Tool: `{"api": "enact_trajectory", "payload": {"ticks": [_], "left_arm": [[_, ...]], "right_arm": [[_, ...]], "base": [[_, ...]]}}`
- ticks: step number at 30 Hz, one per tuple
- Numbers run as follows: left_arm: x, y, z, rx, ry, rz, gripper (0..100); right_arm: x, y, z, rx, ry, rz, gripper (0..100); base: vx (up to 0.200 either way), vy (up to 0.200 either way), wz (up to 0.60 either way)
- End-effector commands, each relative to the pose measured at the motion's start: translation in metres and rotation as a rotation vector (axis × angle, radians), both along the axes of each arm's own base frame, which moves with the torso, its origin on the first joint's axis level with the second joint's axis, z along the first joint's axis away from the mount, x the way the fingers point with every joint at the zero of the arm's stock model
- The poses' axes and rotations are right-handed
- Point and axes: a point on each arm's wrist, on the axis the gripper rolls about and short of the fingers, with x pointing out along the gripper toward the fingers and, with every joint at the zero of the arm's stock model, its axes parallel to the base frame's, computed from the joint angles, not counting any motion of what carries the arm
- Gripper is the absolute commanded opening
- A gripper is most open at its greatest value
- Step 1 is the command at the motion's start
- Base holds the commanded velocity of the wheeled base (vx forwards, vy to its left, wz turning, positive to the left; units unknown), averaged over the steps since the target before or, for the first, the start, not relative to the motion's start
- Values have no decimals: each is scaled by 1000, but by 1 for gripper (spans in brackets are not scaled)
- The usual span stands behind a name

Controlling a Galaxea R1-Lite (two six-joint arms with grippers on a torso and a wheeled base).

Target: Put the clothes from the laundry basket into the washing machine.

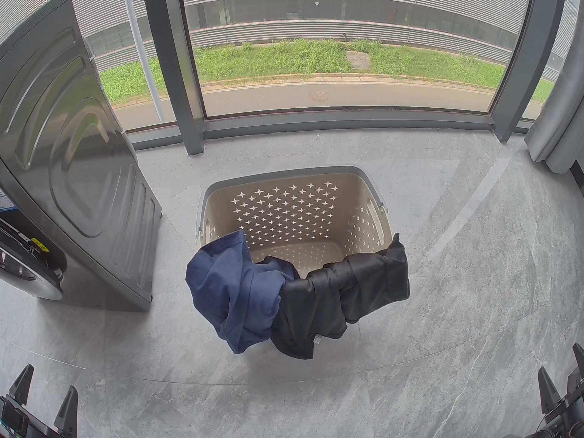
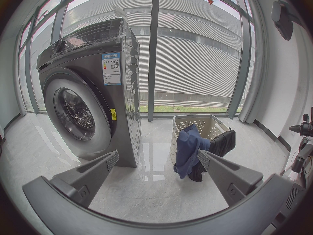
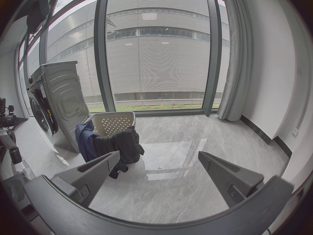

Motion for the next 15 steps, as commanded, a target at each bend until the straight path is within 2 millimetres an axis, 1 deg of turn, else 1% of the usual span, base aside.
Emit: {"api": "enact_trajectory", "payload": {"ticks": [1,10,15], "left_arm": [[0,0,-5,0,-2,1,100],[0,0,-5,0,-2,1,100],[0,0,-5,0,-2,1,100]], "right_arm": [[0,0,-5,0,1,0,100],[0,0,-5,0,1,0,100],[0,0,-5,0,1,0,100]], "base": [[0,0,0],[0,0,0],[0,200,0]]}}
